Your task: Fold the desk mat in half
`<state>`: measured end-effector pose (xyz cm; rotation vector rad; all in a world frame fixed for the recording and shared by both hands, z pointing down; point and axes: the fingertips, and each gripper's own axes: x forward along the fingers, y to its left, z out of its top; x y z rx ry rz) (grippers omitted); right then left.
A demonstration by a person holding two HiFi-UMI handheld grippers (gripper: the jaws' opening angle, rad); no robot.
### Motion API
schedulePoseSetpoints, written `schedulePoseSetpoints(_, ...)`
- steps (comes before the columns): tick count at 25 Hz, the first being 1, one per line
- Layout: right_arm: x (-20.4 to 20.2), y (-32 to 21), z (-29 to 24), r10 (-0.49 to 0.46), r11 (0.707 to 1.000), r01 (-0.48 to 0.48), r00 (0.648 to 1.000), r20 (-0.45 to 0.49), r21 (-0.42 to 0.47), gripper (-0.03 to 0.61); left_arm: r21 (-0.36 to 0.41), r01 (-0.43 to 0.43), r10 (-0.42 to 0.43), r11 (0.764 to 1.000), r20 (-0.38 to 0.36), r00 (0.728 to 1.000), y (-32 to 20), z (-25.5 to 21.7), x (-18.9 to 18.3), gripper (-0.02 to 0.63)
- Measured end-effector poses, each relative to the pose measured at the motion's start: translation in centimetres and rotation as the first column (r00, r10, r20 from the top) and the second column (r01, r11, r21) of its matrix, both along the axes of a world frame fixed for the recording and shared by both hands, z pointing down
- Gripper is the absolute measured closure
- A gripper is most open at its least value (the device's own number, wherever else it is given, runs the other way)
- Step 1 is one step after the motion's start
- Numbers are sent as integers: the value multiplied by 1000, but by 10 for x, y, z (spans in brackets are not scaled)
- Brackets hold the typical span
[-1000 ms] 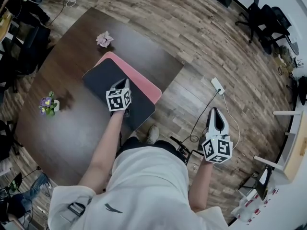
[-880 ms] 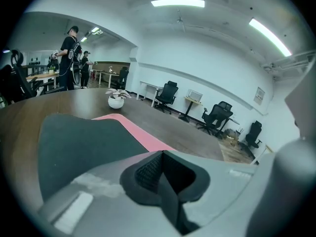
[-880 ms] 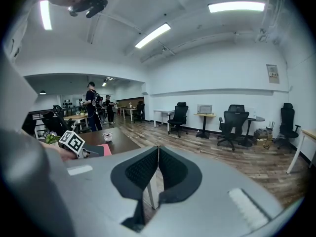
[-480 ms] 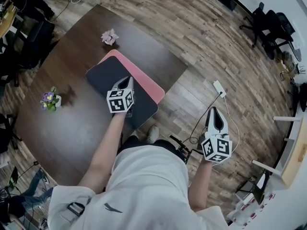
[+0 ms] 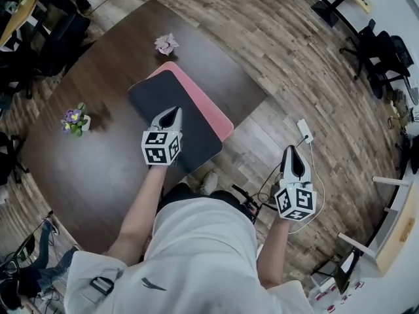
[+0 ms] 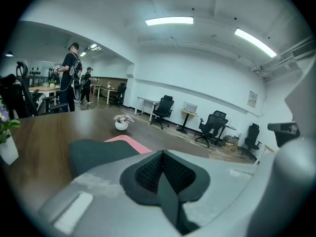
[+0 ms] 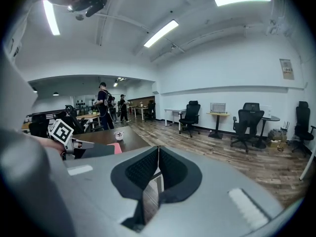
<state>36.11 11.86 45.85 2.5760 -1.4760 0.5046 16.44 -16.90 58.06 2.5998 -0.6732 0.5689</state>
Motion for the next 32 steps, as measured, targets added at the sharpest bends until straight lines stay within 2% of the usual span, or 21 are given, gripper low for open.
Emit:
schedulePoseSetpoints(5, -12, -30, 5, -90, 996, 90, 996, 8, 5, 571, 12, 65, -65, 998, 34, 997, -3, 7, -42, 607)
schedulePoseSetpoints(9, -24, -57, 5, -173, 985, 173, 985, 12, 10, 571, -3, 130, -130, 992, 57, 990, 1, 17, -78, 607)
schedulePoseSetpoints(13, -35, -77, 4, -240, 971, 240, 971, 13, 11, 571, -24, 159, -157, 987, 75, 985, 16, 25, -102, 607)
schedulePoseSetpoints(19, -45, -84, 4, -273, 962, 273, 962, 13, 4, 571, -60, 144, -138, 988, 84, 987, 47, 38, -107, 607)
schedulePoseSetpoints(32, -35, -52, 5, -218, 976, 218, 976, 11, -10, 571, -77, 103, -94, 992, 114, 989, 70, 56, -98, 607)
